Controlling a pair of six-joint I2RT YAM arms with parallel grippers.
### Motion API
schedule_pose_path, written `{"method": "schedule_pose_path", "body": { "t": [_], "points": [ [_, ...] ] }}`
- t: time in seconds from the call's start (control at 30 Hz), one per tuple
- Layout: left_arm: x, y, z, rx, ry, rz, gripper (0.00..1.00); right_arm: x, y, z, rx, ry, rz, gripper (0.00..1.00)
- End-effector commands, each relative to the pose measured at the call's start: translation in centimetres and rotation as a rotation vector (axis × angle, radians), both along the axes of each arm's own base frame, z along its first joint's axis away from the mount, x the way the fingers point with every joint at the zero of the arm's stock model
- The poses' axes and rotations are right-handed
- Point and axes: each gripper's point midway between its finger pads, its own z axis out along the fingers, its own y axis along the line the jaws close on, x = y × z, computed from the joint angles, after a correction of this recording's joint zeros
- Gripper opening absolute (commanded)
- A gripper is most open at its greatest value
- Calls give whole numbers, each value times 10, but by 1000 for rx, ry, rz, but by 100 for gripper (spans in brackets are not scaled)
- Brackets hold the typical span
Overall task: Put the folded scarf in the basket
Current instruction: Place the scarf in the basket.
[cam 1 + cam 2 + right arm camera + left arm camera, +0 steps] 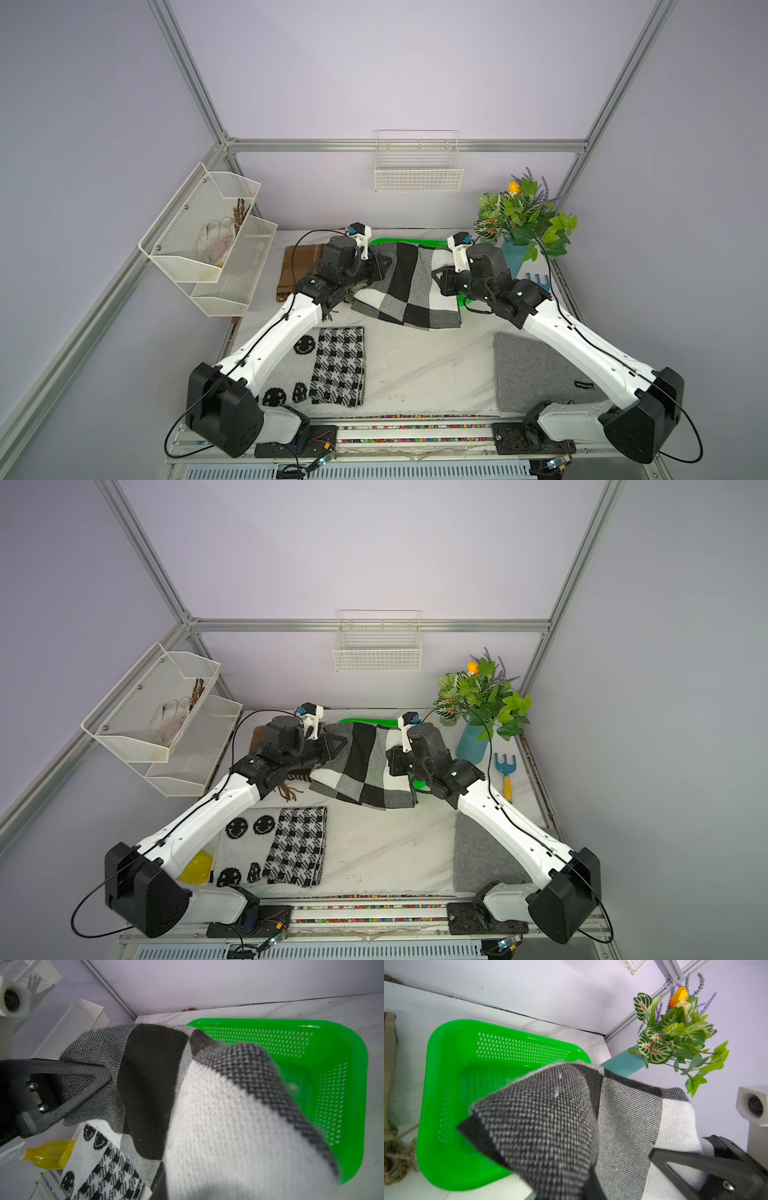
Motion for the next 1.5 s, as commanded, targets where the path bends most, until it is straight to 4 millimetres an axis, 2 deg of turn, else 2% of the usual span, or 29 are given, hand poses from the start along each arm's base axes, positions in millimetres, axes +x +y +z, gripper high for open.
{"method": "schedule_pose_path", "body": {
  "t": [0.0, 0.13, 0.2, 0.3, 0.4, 0.57, 0.7, 0.87, 1.1, 1.27, 1.47],
  "points": [
    [29, -12, 26, -73, -76, -76, 0, 27, -3, 8, 13, -26, 6, 0],
    [63, -16, 16, -88, -50, -82, 0, 59, -15, -3, 1, -14, -20, 0],
    [79, -15, 6, -91, -40, -79, 0, 76, -14, -24, -48, 16, -30, 0],
    [105, -13, -10, -109, -12, -82, 0, 99, -12, -38, -68, 42, -32, 0],
    [122, -12, -18, -145, -7, -92, 0, 113, -11, -51, -93, 80, -27, 0],
    [142, -10, -60, -157, 69, -89, 0, 131, -25, -81, -146, 131, -60, 0],
    [150, -5, -88, -141, 117, -62, 0, 137, -43, -105, -200, 180, -106, 0],
    [153, -9, -119, -97, 164, -57, 0, 140, -47, -140, -239, 249, -89, 0],
    [158, -17, -143, -42, 186, -65, 0, 148, -58, -178, -337, 309, -118, 0],
    [156, -10, -172, 58, 216, -12, 0, 149, -64, -198, -392, 343, -128, 0],
    [153, -6, -197, 162, 240, 13, 4, 148, -71, -202, -444, 321, -152, 13]
  ]
}}
